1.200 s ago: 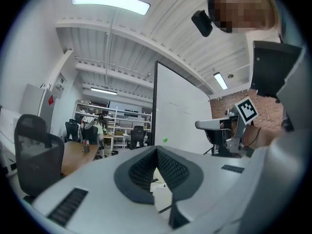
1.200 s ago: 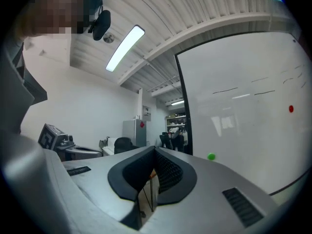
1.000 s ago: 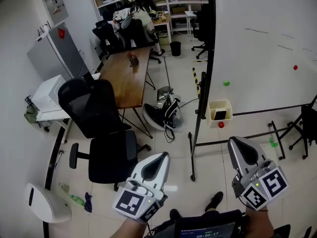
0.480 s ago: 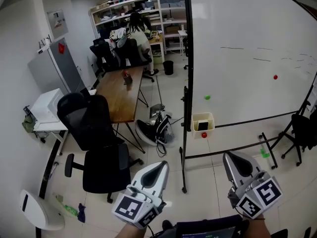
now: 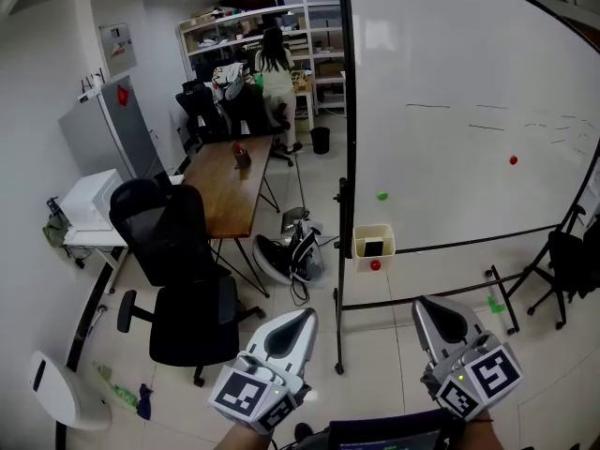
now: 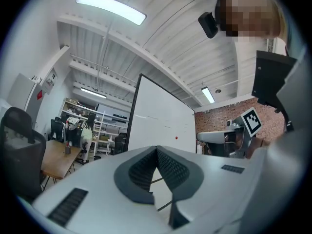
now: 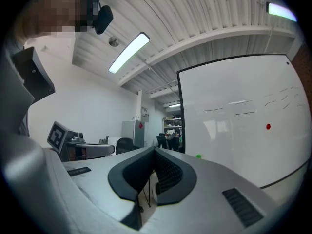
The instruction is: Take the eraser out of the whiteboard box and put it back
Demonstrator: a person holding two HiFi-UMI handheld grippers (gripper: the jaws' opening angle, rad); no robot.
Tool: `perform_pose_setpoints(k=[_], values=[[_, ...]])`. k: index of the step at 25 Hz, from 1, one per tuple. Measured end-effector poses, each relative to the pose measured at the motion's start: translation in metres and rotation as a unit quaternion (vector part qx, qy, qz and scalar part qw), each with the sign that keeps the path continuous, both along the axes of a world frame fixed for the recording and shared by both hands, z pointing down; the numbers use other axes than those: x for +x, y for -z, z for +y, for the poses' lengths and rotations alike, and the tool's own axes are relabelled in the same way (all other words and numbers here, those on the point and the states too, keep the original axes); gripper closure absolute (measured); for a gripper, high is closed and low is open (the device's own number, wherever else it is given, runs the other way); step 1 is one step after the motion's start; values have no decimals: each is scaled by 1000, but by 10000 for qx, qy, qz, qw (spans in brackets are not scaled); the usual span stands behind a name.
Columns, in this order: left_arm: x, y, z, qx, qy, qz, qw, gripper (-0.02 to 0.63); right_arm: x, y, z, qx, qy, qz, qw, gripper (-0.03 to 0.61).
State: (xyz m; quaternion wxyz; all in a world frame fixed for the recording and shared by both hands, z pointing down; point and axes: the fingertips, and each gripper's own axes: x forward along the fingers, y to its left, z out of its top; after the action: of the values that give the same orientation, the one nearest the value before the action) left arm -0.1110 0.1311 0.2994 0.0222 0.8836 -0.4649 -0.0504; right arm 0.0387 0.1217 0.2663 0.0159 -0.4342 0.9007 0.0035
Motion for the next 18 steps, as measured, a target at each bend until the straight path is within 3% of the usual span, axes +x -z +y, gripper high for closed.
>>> perform_pose_setpoints(k=[18], values=[[4, -5, 2, -53, 93, 15, 9999, 586, -2, -2, -6, -35, 169, -212, 9996, 563]])
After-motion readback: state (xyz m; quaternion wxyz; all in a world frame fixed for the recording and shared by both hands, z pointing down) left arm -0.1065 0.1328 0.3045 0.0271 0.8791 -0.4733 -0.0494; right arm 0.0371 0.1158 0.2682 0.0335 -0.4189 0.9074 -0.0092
